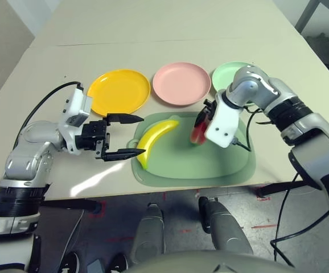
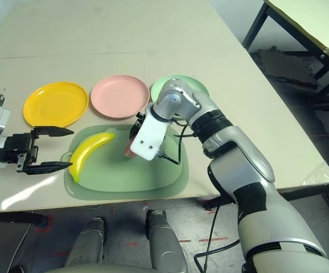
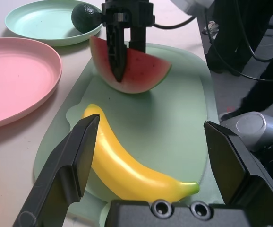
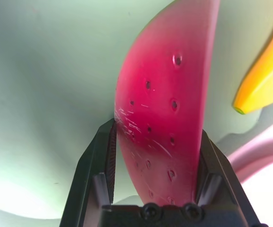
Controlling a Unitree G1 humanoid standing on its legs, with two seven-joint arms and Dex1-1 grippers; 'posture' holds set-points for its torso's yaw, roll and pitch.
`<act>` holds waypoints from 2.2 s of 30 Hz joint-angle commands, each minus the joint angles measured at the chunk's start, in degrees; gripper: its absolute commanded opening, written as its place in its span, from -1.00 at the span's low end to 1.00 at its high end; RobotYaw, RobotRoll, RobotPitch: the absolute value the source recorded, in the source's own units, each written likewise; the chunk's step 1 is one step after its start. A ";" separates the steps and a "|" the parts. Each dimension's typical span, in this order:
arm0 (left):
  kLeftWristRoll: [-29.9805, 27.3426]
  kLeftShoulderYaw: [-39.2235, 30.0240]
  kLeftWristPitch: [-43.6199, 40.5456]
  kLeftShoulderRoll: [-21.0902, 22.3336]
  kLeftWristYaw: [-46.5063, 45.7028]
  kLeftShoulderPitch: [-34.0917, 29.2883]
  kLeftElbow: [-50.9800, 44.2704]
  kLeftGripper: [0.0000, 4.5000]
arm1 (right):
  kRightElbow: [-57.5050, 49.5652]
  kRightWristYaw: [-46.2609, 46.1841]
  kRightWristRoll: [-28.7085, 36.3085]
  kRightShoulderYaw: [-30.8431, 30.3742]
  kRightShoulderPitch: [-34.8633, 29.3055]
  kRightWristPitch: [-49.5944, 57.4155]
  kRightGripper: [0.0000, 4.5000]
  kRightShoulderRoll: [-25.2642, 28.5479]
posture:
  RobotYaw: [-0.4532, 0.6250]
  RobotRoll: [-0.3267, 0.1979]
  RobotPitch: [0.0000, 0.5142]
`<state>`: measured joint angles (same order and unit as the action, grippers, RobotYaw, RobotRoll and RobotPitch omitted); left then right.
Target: Place the fruits into color-matched plates.
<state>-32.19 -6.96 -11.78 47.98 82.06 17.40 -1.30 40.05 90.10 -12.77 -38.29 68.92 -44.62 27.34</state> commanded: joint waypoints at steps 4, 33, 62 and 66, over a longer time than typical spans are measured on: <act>-0.04 -0.15 -0.07 -0.29 -0.03 0.94 1.32 1.00 | -6.07 2.40 8.09 0.74 3.66 9.83 -0.07 2.05 | -0.24 0.25 -0.16; 6.00 -2.94 -8.35 -1.05 -23.48 5.47 2.27 1.00 | 35.75 -45.91 -17.90 4.62 12.19 15.31 -0.07 -12.25 | -0.14 0.25 -0.12; 7.30 -1.92 -5.40 -1.68 -21.26 6.29 5.03 1.00 | 34.14 -38.12 -14.03 12.73 21.22 14.73 0.99 -10.69 | -0.20 0.25 -0.19; 7.79 -1.37 -4.67 -1.93 -20.50 7.57 6.40 1.00 | 32.50 -31.27 -10.86 15.51 23.73 14.63 0.99 -8.93 | -0.22 0.25 -0.19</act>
<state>-25.27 -9.03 -17.02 46.23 60.91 25.08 4.46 73.68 55.58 -25.12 -23.95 92.28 -29.50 17.78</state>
